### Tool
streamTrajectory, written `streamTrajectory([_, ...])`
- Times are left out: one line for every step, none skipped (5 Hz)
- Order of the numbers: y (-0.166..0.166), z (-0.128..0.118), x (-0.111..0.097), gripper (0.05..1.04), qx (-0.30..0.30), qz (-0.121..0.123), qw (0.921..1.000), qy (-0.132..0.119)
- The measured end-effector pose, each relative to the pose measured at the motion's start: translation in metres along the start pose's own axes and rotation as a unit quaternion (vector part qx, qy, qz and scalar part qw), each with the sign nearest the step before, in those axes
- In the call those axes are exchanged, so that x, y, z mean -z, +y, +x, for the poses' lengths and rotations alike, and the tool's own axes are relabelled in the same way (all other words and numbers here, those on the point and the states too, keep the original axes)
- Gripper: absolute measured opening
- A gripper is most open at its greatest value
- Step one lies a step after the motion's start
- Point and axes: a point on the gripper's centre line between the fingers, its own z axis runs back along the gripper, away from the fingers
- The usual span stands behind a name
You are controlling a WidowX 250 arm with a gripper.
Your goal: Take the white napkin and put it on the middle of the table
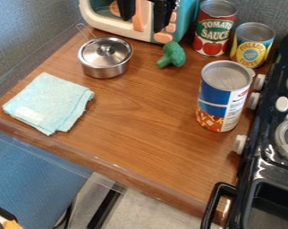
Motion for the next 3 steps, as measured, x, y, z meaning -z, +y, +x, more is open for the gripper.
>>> streamTrajectory([-0.003, -0.003, 0.013, 1.001, 0.002, -0.008, 0.9998, 0.017])
streamTrajectory([0.021, -0.027, 0.023, 1.001, -0.009, -0.027, 0.9993, 0.025])
streamTrajectory([0.062, -0.059, 0.026, 1.001, -0.052, -0.047, 0.9974, 0.013])
